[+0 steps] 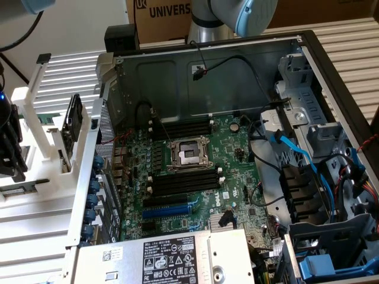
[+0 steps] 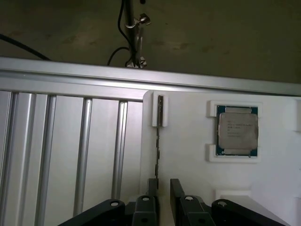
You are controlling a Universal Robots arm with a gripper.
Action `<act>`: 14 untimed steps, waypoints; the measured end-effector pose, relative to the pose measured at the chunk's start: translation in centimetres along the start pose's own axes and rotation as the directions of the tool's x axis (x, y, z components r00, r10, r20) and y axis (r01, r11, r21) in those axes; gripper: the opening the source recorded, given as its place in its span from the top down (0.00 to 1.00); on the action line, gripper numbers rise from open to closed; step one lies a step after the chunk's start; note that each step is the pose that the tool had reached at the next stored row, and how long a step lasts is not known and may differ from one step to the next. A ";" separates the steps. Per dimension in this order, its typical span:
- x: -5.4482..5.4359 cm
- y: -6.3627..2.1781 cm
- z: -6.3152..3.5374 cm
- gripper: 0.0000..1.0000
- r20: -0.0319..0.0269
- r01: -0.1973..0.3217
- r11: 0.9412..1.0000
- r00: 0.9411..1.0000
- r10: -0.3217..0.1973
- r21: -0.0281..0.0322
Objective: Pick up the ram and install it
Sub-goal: 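Pick up the ram and move it above insertion slot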
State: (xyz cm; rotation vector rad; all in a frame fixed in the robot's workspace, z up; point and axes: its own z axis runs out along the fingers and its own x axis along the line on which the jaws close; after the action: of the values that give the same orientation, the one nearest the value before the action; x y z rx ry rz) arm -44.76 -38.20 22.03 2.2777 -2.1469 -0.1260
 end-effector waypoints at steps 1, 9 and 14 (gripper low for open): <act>0.0 0.00 0.01 0.74 0.000 0.000 1.000 1.000 0.000 0.000; 0.0 -0.03 0.33 0.74 -0.003 0.000 1.000 1.000 0.000 0.000; 0.0 -0.02 0.35 0.74 -0.004 0.000 1.000 1.000 0.000 0.000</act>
State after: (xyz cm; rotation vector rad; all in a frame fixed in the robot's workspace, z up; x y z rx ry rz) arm -44.76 -38.21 21.67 2.2756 -2.1451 -0.1213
